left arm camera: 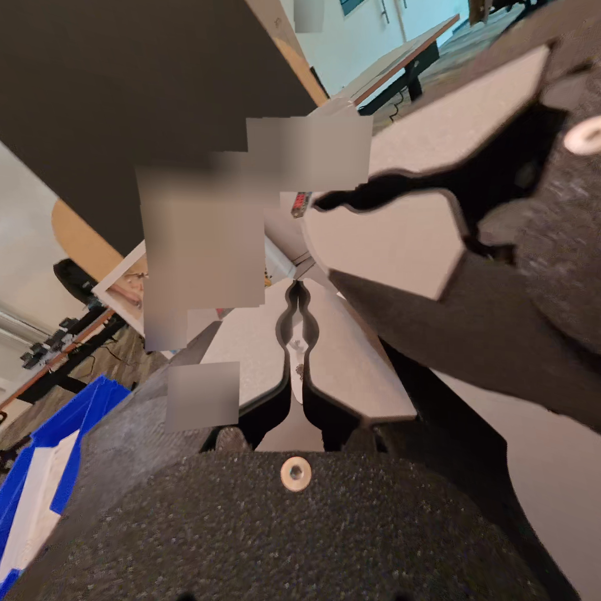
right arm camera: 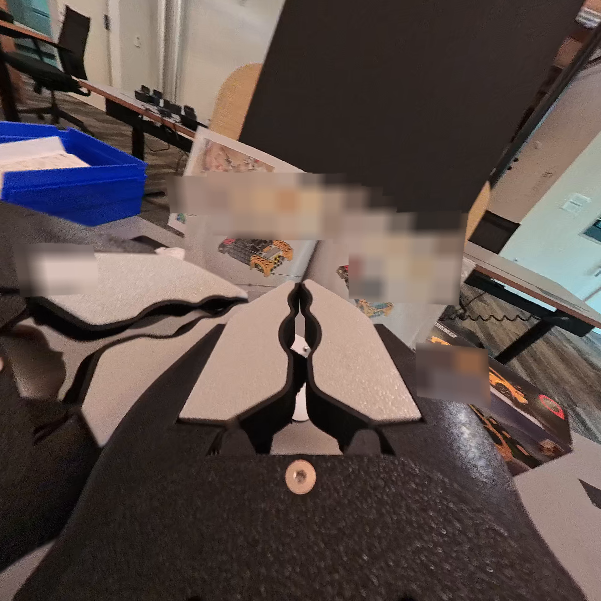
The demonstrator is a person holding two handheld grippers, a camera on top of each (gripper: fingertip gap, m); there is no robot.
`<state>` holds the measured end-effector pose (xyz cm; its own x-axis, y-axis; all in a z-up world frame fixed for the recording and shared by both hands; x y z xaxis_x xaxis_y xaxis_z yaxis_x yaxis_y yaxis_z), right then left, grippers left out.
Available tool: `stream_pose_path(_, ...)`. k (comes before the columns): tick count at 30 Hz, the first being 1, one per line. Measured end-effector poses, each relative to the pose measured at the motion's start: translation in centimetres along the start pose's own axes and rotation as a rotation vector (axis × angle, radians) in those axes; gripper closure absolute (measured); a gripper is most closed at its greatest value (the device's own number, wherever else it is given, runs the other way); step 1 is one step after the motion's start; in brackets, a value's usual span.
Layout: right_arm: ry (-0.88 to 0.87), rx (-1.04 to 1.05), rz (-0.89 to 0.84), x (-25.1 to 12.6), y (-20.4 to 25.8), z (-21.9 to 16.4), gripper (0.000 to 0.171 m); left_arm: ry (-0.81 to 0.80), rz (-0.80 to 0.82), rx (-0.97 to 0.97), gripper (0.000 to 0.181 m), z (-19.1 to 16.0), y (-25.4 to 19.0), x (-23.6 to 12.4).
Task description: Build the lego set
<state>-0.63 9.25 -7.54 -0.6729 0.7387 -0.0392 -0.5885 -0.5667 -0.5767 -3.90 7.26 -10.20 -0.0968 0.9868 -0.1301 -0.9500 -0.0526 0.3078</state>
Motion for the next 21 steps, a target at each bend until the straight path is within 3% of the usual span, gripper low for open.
stream_pose_path(6, -0.014, -0.03, 0.038, 0.0, 1.9, 0.5, 0.171, 0.007, 0.033, -0.055, 0.181, -0.4, 2.4, -0.1)
stream_pose_path(11, 0.002, -0.019, -0.001, 0.0, 0.3, -0.2, 0.171, 0.005, -0.001, -0.003, 0.181, -0.6, 0.4, 0.3)
stream_pose_path(16, -0.016, -0.048, 0.04, 0.2, 2.4, 0.2, 0.171, 0.024, 0.024, -0.067, 0.181, -1.1, 2.5, 0.2)
stream_pose_path(21, 0.003, -0.02, 0.019, 0.3, 0.9, -0.6, 0.171, 0.012, -0.013, -0.018, 0.181, -1.0, 0.5, 0.4)
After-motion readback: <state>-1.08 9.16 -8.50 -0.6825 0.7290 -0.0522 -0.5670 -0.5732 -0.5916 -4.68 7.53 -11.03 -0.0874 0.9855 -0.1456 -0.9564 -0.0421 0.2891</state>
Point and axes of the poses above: each gripper's, where its closed fingertips meet, x out along the fingers, z out of its top, y = z × x across the jaws, the point moved 3 cm from there along -x, back along the fingers, and after that the axes turned 15 degrees about -x, right-handed, at the moved point
